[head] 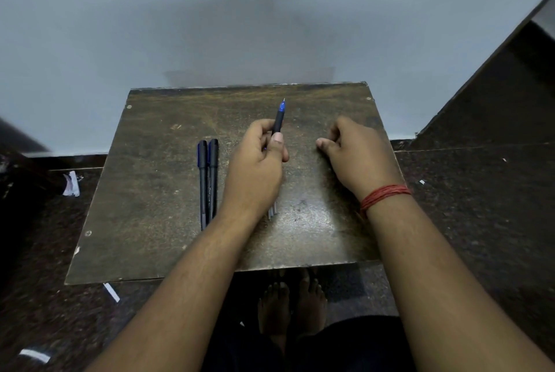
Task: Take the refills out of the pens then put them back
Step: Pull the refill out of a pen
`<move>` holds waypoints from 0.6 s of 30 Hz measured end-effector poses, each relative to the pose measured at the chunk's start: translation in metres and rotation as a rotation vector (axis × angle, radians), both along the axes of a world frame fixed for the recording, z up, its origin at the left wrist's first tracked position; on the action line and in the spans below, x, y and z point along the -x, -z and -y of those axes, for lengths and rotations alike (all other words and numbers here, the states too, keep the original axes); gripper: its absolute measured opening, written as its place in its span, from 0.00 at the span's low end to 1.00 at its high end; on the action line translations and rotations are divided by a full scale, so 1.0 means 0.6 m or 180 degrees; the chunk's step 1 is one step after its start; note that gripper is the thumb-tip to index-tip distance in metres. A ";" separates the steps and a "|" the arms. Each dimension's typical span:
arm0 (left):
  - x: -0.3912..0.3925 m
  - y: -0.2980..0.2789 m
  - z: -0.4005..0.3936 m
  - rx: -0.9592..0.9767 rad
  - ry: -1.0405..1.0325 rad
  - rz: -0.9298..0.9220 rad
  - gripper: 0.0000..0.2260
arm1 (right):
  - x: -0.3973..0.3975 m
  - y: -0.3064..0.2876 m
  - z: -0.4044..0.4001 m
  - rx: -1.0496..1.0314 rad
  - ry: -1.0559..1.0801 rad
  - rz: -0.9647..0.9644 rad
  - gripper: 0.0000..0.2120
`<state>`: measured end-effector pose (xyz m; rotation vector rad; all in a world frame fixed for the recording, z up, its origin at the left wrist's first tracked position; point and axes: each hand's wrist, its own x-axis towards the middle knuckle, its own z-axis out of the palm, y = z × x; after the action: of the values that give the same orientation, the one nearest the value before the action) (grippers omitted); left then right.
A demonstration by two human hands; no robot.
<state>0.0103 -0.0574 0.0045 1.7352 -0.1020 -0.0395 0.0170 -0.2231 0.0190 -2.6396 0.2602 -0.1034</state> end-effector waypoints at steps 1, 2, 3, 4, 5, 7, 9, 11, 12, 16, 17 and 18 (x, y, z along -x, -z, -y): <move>0.000 0.001 0.000 -0.0019 -0.0017 -0.0001 0.07 | 0.000 0.000 0.000 -0.0010 0.0031 -0.0027 0.10; 0.000 0.002 0.001 -0.0046 -0.0037 -0.0003 0.07 | -0.001 0.001 0.000 -0.0023 0.0057 -0.0053 0.11; 0.000 0.002 0.001 -0.0070 -0.0048 -0.0007 0.06 | -0.001 0.001 0.000 -0.0030 0.0068 -0.0067 0.11; 0.000 0.003 0.001 -0.0095 -0.0056 -0.0004 0.06 | -0.001 0.001 0.000 -0.0025 0.0071 -0.0076 0.11; 0.000 0.003 0.001 -0.0113 -0.0056 -0.0001 0.06 | -0.001 0.002 0.000 -0.0004 0.0063 -0.0095 0.12; 0.000 0.002 0.001 -0.0134 -0.0055 0.0019 0.05 | -0.001 0.003 0.001 0.0094 0.0028 -0.0099 0.12; 0.001 0.000 0.001 -0.0207 -0.0073 0.0060 0.05 | -0.001 0.002 0.004 0.0133 0.0054 0.0125 0.12; 0.004 -0.003 0.002 -0.0303 -0.0099 0.0124 0.04 | -0.002 -0.003 0.008 -0.0190 0.0191 0.0586 0.11; 0.006 -0.005 0.003 -0.0318 -0.0108 0.0164 0.03 | -0.002 -0.006 0.007 -0.0544 0.0253 0.0777 0.11; 0.008 -0.006 0.005 -0.0529 -0.0051 0.0330 0.03 | 0.002 -0.017 -0.016 -0.2075 -0.0029 0.0640 0.12; 0.008 -0.004 0.005 -0.0604 -0.0013 0.0378 0.03 | 0.003 -0.015 -0.022 -0.2297 -0.0164 0.0540 0.12; 0.008 -0.002 0.005 -0.0663 0.0023 0.0437 0.02 | 0.002 -0.012 -0.026 -0.2423 -0.0278 0.0488 0.12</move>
<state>0.0057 -0.0604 0.0060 1.9449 -0.2114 0.0659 0.0155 -0.2074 0.0263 -1.8718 0.1000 -0.1433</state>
